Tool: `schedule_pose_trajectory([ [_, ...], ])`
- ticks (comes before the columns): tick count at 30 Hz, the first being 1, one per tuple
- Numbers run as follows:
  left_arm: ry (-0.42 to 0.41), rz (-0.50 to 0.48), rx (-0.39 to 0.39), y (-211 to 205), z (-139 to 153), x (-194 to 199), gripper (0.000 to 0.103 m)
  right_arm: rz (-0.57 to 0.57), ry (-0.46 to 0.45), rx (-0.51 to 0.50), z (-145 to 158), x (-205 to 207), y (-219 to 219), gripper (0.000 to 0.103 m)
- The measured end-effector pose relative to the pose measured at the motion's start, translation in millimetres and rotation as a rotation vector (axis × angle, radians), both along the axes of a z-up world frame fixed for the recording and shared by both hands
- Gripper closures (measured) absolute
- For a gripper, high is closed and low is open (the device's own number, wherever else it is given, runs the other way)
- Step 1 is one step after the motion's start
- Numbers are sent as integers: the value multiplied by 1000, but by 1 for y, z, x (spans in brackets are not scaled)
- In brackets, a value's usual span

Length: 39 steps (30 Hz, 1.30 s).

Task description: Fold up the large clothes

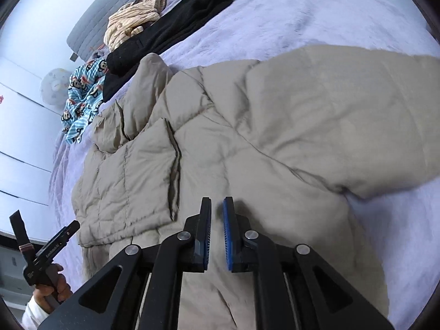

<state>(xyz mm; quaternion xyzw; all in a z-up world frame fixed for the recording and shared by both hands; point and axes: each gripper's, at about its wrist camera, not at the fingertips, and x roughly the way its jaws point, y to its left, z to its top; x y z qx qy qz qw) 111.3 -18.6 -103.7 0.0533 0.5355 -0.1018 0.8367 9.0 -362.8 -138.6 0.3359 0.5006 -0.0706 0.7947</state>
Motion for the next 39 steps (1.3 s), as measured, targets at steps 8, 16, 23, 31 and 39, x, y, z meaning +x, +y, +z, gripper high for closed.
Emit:
schedule_pose_trajectory([
  [8, 0, -134, -22, -80, 2, -47, 0, -134, 4, 60, 4, -77, -42, 38],
  [16, 13, -158, 31, -131, 3, -62, 0, -281, -23, 94, 0, -133, -102, 18],
  [23, 42, -203, 7, -162, 4, -78, 0, -463, -103, 215, -13, -173, -167, 0],
  [31, 42, -248, -2, -189, 6, -86, 0, -643, -199, 383, -35, -189, -242, 0],
  [39, 42, -244, -1, -195, 5, -80, 0, -808, -332, 562, -66, -176, -291, 0],
])
